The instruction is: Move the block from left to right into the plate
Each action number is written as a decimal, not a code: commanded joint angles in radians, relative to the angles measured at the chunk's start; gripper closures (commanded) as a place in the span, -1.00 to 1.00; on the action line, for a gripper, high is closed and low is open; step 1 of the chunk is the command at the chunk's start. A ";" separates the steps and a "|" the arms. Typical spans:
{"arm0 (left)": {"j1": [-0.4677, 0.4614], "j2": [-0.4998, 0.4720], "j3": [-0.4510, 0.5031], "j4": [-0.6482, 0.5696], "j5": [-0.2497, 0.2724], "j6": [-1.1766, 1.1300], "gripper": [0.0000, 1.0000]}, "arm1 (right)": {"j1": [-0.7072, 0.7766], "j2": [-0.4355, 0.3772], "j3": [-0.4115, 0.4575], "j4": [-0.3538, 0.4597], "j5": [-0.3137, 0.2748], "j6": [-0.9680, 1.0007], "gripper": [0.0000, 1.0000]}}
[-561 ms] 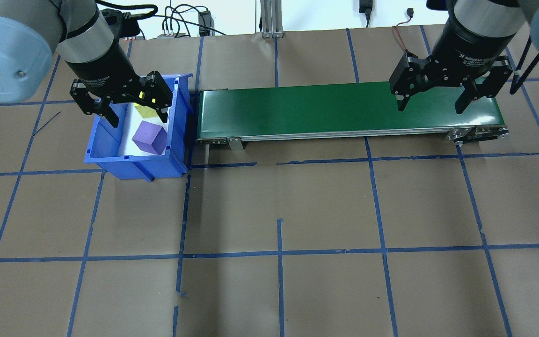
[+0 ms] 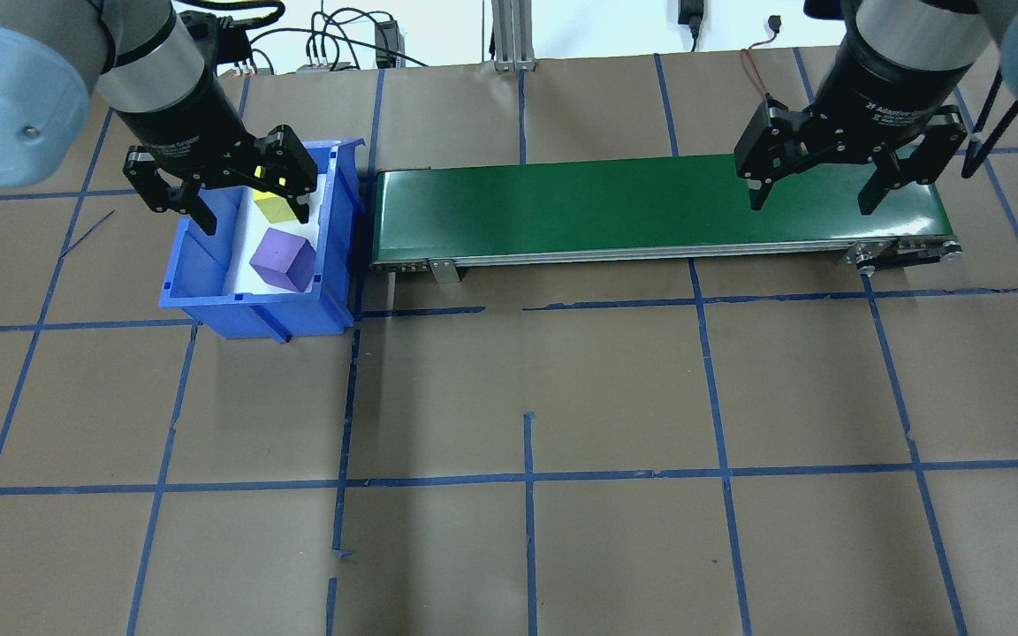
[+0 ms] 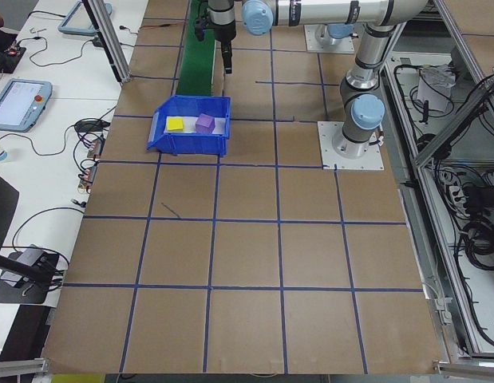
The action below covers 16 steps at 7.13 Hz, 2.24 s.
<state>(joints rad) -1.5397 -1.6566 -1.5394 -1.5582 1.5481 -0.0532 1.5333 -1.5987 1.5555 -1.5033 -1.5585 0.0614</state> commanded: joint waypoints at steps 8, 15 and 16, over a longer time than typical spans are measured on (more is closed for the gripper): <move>0.138 -0.221 -0.079 0.289 0.018 0.321 -1.00 | -0.001 0.000 0.000 0.000 -0.002 0.000 -1.00; 0.138 -0.307 -0.105 0.397 0.021 0.559 -1.00 | 0.001 0.000 0.000 0.000 -0.011 -0.003 -1.00; 0.138 -0.318 -0.105 0.403 0.021 0.561 -0.94 | -0.001 0.000 0.000 0.000 -0.011 -0.003 -1.00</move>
<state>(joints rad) -1.4021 -1.9593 -1.6443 -1.1704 1.5698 0.4999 1.5331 -1.5984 1.5555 -1.5033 -1.5684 0.0585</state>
